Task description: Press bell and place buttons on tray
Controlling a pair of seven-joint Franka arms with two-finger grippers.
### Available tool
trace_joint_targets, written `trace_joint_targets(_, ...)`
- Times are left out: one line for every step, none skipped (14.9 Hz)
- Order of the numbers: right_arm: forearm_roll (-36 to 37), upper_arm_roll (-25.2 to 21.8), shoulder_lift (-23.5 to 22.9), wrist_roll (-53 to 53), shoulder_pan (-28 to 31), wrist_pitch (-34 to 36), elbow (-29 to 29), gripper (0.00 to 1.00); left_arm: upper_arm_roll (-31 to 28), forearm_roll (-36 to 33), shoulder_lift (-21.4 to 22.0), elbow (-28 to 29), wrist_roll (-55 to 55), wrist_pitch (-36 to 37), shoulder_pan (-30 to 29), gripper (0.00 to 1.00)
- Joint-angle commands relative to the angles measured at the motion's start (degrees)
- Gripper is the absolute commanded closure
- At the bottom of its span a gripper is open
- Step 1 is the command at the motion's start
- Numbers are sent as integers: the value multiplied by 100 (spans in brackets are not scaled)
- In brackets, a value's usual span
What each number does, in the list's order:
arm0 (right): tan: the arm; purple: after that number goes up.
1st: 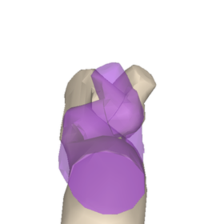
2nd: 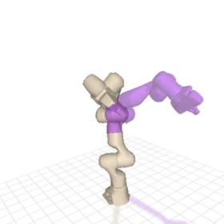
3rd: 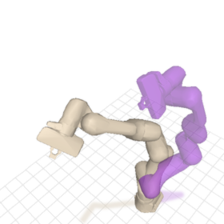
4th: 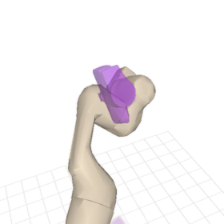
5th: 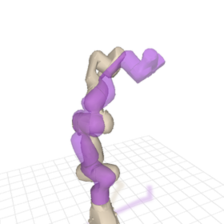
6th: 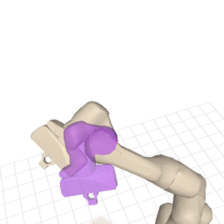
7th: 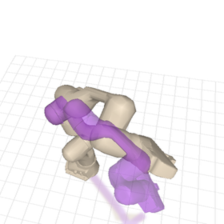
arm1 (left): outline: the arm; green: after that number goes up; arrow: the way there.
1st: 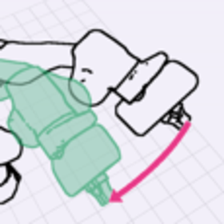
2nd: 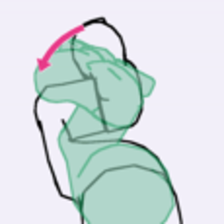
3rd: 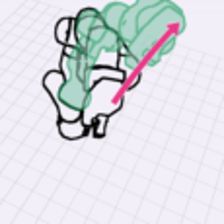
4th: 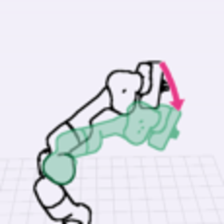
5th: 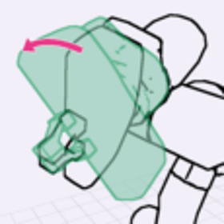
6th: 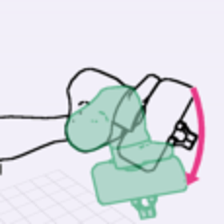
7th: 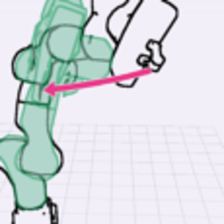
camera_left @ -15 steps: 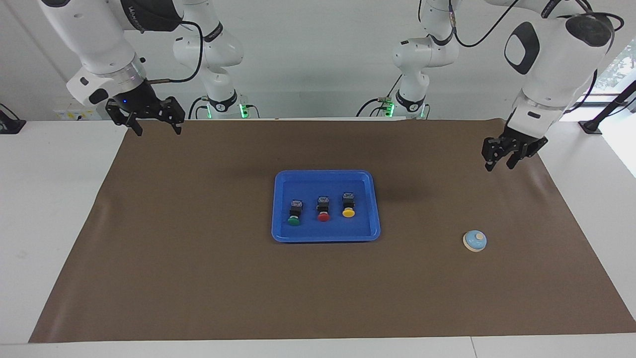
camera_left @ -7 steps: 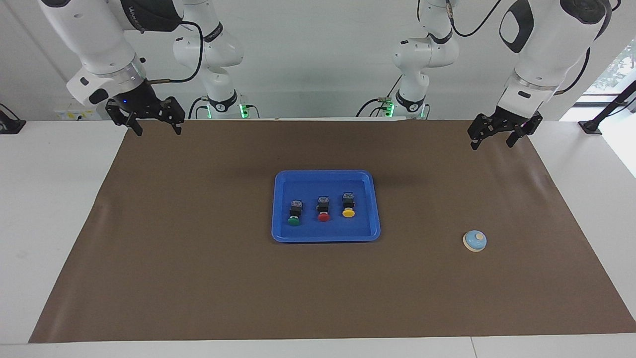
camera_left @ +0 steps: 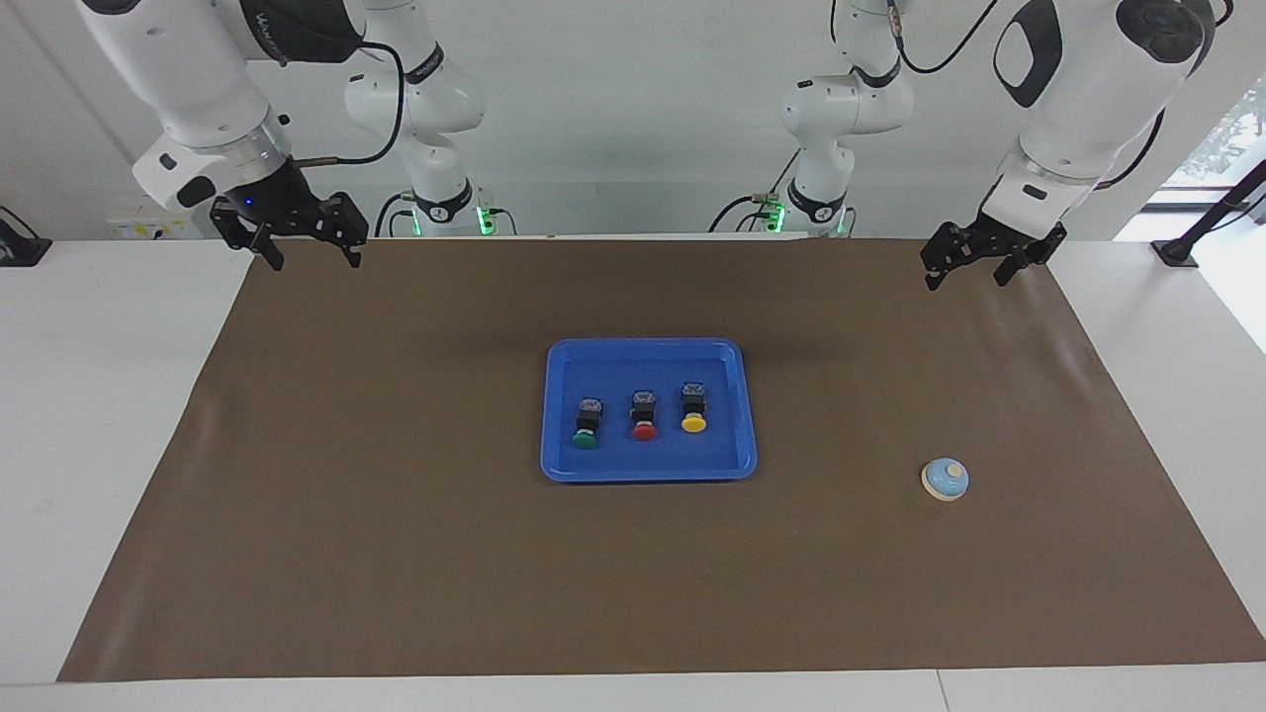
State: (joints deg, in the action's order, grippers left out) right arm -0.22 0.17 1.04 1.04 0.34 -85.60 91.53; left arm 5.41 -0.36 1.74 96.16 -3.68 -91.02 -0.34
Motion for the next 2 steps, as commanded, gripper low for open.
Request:
trace_joint_targets(-57, 18, 107, 124, 81, 17, 102, 0, -22, 124, 19, -80, -62, 207, 43, 0)
trace_joint_targets(-57, 18, 98, 115, 81, 17, 102, 0, -31, 150, 19, -80, -62, 208, 43, 0)
